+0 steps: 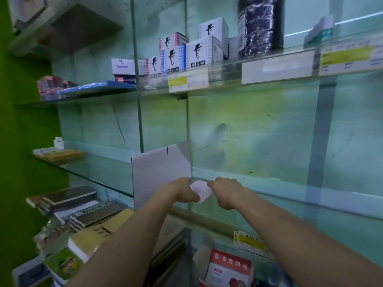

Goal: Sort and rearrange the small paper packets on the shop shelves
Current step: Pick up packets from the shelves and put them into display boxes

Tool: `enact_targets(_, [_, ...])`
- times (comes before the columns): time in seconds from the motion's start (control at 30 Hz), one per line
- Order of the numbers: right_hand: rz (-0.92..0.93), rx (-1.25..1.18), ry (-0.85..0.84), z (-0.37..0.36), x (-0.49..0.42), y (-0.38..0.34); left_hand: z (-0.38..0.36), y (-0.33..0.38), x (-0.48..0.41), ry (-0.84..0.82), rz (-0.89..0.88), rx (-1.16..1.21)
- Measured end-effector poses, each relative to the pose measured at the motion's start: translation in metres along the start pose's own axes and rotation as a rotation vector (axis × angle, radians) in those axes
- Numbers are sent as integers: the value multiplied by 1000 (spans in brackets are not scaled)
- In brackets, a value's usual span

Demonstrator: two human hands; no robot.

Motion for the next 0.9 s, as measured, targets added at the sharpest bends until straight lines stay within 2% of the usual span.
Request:
enact_targets(0.33, [-2, -110, -32, -1, -22, -5, 6, 4, -29, 78, 103, 253])
enact_targets(0.4, [-4, -194, -66, 0, -23, -2, 9, 3, -32, 102, 119, 383])
enact_targets(0.5, [-25, -363, -166, 1, -20, 5, 11, 6, -31, 1, 157, 731])
enact_targets(0.6, [-56, -471, -211, 1, -12, 8, 13, 15, -30, -62, 144, 942])
enact_targets(0.7, [-84, -467, -99, 0, -6, 13, 15, 29, -27, -118, 143, 1167])
enact_targets(0.77, [-102, -408, 56, 3, -4, 20, 15, 37, -26, -155, 138, 1259])
enact_targets(0.83, [-151, -345, 205, 10, 1, 30, 12, 42, -24, -214, 118, 1275])
enact_targets(0.9, [-195, -327, 253, 16, 8, 42, 8, 44, -24, -270, 78, 1243])
Point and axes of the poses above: each hand's wrist, its own x-axis away from the middle knuckle, its own z-axis out of the back of the hand, y = z × x, the point moved 3 cm from there along -x, towards the middle knuckle, and after that the axes turned 7 degrees about z, right-handed, at the moved point
